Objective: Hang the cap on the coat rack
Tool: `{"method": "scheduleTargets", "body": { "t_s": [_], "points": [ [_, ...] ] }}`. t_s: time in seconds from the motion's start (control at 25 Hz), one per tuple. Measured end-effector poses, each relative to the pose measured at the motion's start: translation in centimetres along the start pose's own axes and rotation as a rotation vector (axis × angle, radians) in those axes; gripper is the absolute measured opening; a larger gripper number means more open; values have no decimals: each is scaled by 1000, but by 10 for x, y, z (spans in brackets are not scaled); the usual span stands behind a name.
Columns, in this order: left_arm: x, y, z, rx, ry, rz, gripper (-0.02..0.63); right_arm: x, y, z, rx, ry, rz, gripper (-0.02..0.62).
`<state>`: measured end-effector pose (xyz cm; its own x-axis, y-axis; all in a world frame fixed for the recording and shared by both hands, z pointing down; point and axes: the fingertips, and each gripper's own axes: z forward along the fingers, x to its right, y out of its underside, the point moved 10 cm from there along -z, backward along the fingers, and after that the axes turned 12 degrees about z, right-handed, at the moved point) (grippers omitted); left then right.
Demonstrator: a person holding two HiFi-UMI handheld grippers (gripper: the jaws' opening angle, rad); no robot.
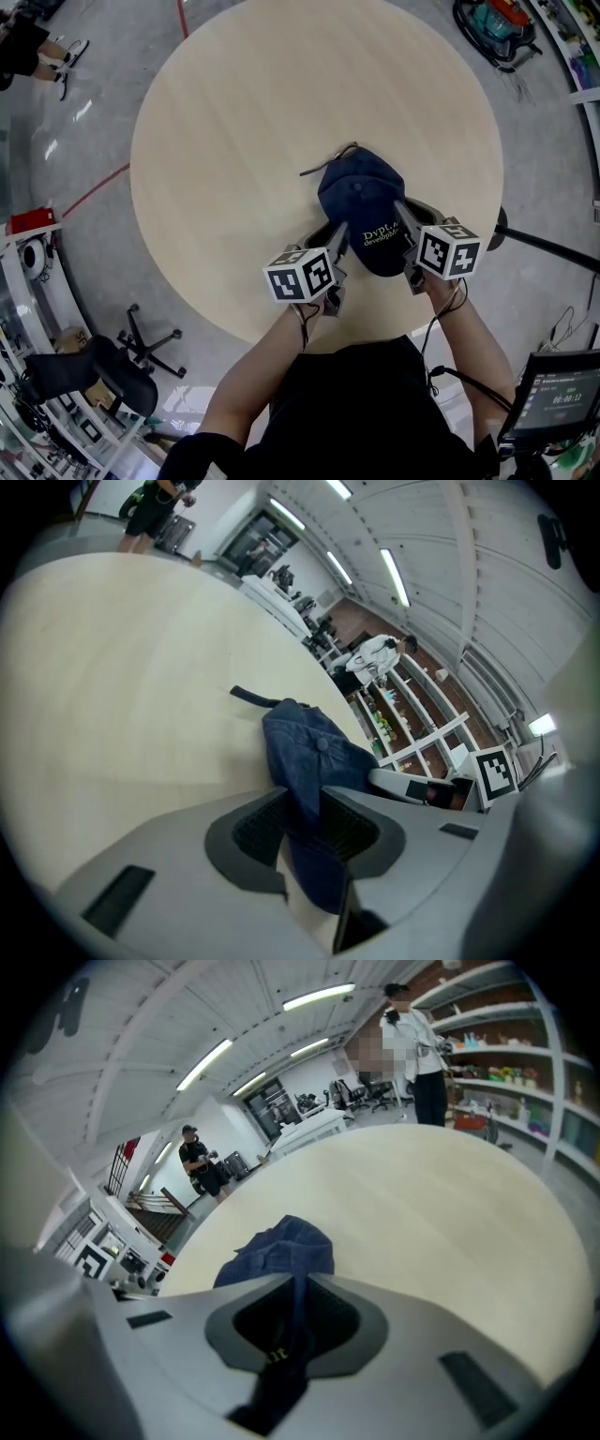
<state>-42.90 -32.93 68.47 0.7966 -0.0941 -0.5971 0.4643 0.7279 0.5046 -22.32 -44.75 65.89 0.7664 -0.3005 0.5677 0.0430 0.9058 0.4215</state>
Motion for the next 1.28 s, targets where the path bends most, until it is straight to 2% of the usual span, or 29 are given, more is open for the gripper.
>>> {"method": "scheduleTargets", "body": {
  "t_s": [0.08, 0.16, 0.36, 0.72, 0.96, 1.28],
  "points": [
    [1, -2, -1, 19, -2, -1, 43, -2, 1, -2, 3, 5, -31, 35],
    [2, -4, -3, 39, 1, -7, 21, -2, 3, -5, 16, -9, -9, 34],
    [7, -8, 1, 70, 16, 21, 15, 1, 6, -16, 95, -43, 63, 32],
    [27, -20, -36, 173, 95, 123, 14, -33, 16, -63, 254, -88, 30, 31],
    [47, -14, -66, 218, 149, 168, 14, -47, 35, -98, 335, -94, 41, 31],
    [65, -14, -96, 268, 263, 220, 14, -71, 57, -142, 456, -67, 36, 31]
  ]
}}
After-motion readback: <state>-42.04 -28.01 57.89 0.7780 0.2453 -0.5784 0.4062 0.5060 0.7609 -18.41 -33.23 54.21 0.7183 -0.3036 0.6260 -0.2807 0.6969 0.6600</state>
